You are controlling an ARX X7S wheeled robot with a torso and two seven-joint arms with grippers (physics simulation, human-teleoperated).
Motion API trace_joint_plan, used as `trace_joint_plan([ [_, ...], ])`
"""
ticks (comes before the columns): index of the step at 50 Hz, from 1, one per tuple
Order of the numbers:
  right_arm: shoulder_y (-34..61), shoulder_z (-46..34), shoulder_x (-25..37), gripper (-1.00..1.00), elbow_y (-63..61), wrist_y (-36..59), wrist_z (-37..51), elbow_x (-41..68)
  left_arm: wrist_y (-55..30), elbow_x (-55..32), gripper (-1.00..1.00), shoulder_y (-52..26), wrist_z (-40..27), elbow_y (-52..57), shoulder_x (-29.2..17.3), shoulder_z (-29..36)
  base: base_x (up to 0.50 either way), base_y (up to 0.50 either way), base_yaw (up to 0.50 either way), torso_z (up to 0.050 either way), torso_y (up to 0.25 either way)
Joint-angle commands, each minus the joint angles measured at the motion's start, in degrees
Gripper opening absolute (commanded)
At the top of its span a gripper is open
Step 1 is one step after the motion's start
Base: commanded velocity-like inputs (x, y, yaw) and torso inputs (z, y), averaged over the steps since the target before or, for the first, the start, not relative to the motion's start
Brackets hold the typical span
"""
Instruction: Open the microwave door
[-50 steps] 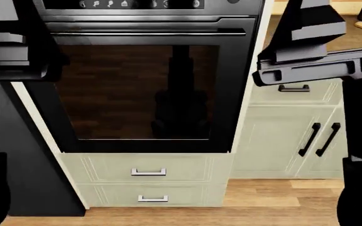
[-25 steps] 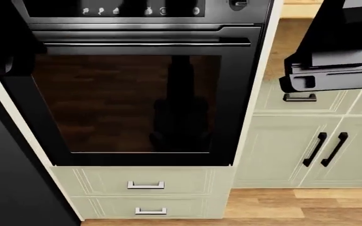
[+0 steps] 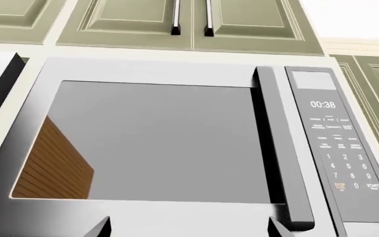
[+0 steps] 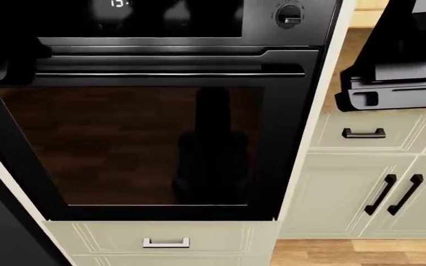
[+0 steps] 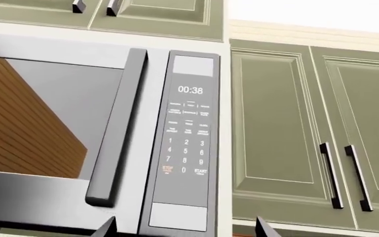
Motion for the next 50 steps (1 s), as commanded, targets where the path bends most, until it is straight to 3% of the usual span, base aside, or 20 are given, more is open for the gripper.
trace_joint_plan([
  [1, 0.73, -0.99, 0.66, 1.00, -0.05, -0.82, 0.39, 0.32, 0.68, -1.16, 1.00, -0.45, -1.30, -0.09, -0.98, 0.70, 0.30, -0.02, 0.00, 0.000, 0.000],
  [9, -0.31, -1.52, 1.42, 1.00, 0.33, -3.02, -0.28, 0.05, 0.57, -2.10, 1.00, -1.64, -2.39, -0.04, -1.52, 1.56, 0.12, -0.01, 0.00, 0.000, 0.002],
  [38, -0.95, -2.73, 1.91, 1.00, 0.36, -4.82, -0.17, -0.45, 3.92, -1.26, 1.00, -0.33, -2.85, -0.96, -3.14, 3.22, -0.08, -0.50, 0.00, 0.000, 0.000],
  [50, -0.31, -3.61, 1.81, 1.00, 0.17, -4.40, -0.29, -0.66, 4.23, -1.52, 1.00, -0.79, -3.43, -0.97, -3.68, 4.00, 0.26, 0.00, 0.00, 0.000, 0.000],
])
